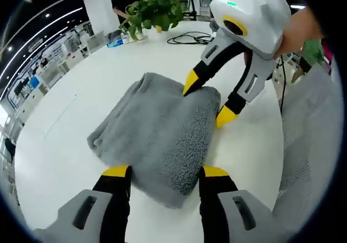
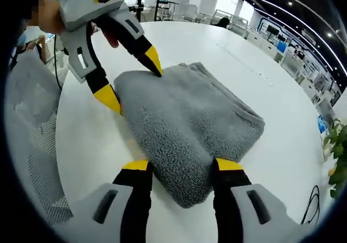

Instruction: Fold the towel on the table until its edges align and the towel forms a compact rectangular stack.

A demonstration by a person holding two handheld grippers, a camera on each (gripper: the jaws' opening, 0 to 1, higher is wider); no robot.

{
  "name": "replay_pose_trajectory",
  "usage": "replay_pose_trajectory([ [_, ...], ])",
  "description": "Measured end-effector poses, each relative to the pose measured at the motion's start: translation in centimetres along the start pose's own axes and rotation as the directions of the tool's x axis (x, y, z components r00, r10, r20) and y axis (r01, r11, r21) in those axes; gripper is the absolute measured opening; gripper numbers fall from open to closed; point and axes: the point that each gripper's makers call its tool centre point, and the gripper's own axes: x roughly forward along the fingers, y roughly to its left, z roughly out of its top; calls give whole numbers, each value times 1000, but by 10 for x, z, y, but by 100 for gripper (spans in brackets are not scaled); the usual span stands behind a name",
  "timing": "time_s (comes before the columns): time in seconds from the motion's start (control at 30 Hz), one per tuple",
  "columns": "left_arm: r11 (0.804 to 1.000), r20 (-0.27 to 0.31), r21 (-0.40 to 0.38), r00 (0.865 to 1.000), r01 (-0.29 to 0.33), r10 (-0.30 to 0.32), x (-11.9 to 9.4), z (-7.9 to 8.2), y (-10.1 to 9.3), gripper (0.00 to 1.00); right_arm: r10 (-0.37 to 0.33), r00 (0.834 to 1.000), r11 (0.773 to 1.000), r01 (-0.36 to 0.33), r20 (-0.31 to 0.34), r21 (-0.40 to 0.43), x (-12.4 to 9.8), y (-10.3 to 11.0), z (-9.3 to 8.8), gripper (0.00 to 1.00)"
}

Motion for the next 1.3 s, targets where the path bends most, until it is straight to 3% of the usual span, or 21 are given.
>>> replay_pose_trajectory([
  [0.1,991,69,-131,997,24,-15,-8,6,4,54,41,998,996,-45,49,83,-4,1,4,46],
  [0.2,964,165,-261,986,52,-9,-20,24,13,51,72,991,978,-92,112,188,-9,1,12,49],
  [0.3,977,105,-211,994,16,7,-17,16,22,51,82,986,960,-117,142,254,-11,-3,15,49],
  [0.47,985,44,-172,999,0,8,-5,4,15,48,98,983,944,-142,156,298,-12,-5,15,48],
  [0.57,996,-18,-84,1000,-1,-1,3,-6,10,48,103,971,907,-180,214,380,-18,-8,24,40],
  [0.6,998,-22,-56,1000,-3,2,5,-6,10,48,92,973,906,-170,212,387,-21,-12,23,37],
  [0.7,998,-22,-55,1000,-13,12,11,-3,13,48,73,981,920,-136,180,367,-17,-15,14,29],
  [0.8,999,-29,-15,999,-33,32,13,1,21,51,75,983,929,-130,168,345,-11,-11,12,30],
  [0.83,999,-31,-18,999,-33,32,15,1,24,52,60,987,952,-101,149,288,-9,-12,10,30],
  [0.97,999,-32,-49,999,-14,13,19,3,26,53,20,994,983,-40,108,180,-1,-19,9,29],
  [1.3,990,-4,-115,997,-79,79,33,11,59,57,-29,994,986,11,107,166,16,-49,21,29],
])
